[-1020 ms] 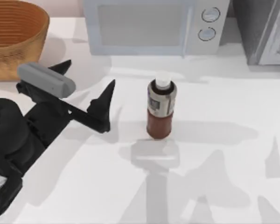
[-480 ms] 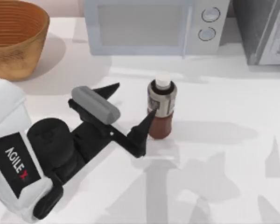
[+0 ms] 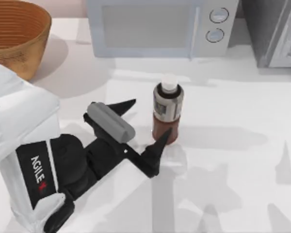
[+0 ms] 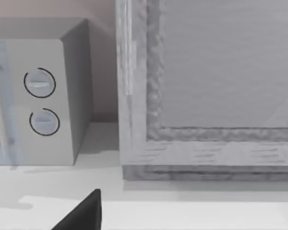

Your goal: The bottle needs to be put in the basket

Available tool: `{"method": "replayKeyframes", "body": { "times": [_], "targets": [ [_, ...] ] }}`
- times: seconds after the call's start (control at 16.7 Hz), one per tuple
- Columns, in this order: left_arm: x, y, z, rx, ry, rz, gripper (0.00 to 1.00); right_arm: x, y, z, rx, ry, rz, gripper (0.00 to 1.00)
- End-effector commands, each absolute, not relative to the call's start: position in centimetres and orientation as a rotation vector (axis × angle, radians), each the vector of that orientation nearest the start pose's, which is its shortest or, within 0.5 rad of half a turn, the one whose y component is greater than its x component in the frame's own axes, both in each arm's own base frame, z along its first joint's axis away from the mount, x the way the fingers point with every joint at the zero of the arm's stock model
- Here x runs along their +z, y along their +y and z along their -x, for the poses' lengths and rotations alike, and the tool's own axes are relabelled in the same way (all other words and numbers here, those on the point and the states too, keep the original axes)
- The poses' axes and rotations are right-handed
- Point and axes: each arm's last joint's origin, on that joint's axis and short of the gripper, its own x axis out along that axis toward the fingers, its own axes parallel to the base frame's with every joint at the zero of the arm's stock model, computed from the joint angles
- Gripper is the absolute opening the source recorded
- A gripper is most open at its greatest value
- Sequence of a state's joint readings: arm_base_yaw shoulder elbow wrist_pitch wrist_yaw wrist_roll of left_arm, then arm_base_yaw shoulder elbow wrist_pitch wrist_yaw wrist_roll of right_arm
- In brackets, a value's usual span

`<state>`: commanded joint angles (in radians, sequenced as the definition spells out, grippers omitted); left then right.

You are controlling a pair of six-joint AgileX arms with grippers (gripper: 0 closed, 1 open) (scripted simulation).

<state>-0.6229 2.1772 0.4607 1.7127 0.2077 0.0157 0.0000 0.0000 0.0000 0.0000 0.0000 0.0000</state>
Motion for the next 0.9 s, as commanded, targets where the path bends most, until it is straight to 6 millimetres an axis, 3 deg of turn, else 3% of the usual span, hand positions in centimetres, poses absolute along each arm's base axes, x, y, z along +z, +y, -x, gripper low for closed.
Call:
{"method": "replayKeyframes", "body": {
  "times": [0.36,0.9],
  "targets": [
    [6.4,-17.9,-24.2,-0.803,0.003,-0.003,1.00,16.0,-0.1,-10.6,0.000,0.000,0.000,1.00],
    [6.4,-22.7,-28.7,-0.806,0.000,-0.003,1.00,16.0,-0.1,-10.6,0.000,0.000,0.000,1.00]
  ]
}}
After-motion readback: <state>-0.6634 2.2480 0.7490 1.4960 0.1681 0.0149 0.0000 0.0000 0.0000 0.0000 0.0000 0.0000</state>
